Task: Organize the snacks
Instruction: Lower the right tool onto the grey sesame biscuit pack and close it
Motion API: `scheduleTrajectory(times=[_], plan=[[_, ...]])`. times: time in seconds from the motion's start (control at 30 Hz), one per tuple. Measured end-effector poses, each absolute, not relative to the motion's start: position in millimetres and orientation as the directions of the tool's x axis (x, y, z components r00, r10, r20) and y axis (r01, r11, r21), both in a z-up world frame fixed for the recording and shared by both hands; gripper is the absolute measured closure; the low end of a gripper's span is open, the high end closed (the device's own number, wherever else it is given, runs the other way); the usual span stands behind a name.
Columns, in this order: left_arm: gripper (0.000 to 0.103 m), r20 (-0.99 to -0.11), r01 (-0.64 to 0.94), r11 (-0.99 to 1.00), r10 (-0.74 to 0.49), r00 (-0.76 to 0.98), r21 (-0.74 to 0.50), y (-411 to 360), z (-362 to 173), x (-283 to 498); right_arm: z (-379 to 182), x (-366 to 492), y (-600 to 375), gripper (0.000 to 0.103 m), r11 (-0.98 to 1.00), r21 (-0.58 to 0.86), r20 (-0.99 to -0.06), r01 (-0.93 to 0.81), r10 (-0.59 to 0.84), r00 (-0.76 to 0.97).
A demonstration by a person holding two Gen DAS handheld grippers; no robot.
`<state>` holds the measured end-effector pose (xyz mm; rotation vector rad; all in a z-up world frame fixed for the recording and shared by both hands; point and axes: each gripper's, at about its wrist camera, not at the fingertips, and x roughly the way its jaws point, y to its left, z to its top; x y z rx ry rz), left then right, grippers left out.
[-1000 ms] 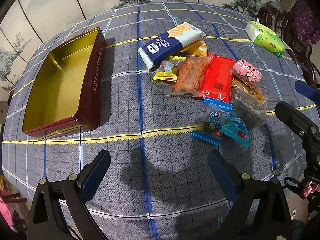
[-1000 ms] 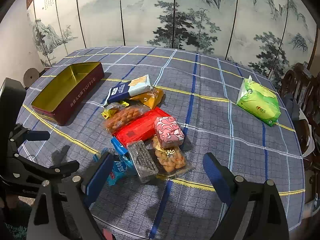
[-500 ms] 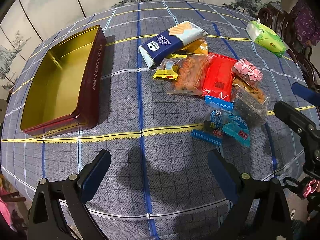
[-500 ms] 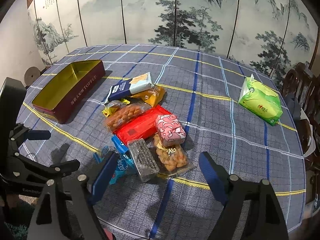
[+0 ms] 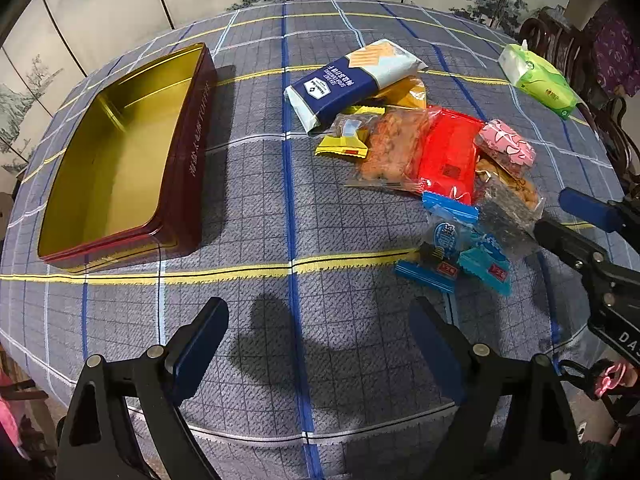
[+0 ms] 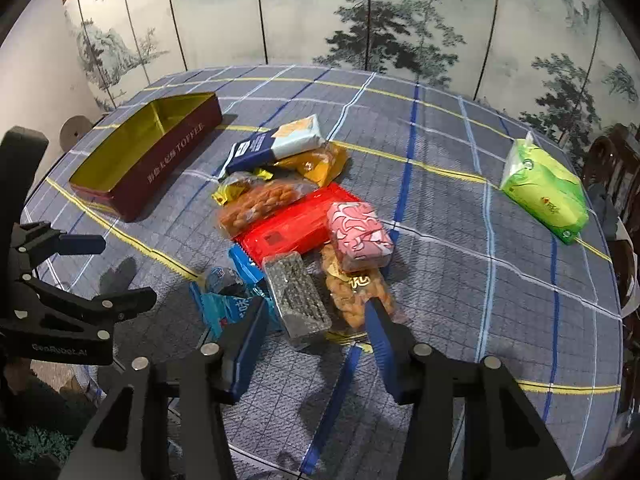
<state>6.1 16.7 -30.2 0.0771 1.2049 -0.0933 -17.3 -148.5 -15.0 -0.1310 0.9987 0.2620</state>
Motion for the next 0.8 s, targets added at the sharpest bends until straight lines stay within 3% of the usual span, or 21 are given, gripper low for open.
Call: scheduleTrajectory(times=[0.53, 0.8], plan=[[0.015, -0.939, 0.161, 0.987, -0.077, 0.334, -0.023, 13.2, -39.7, 14.3, -40.5, 7.4, -133.3, 0.062, 0.936, 0.029, -0.883, -0.350, 0.189, 0.431], [0.015, -0.943, 0.192, 0.981, -0.097, 0.318, -0.036, 7.0, -44.7, 14.6, -42.6, 13.6, -133.7, 0.071, 0.934, 0.052, -0.883, -0.353, 0.208, 0.421]])
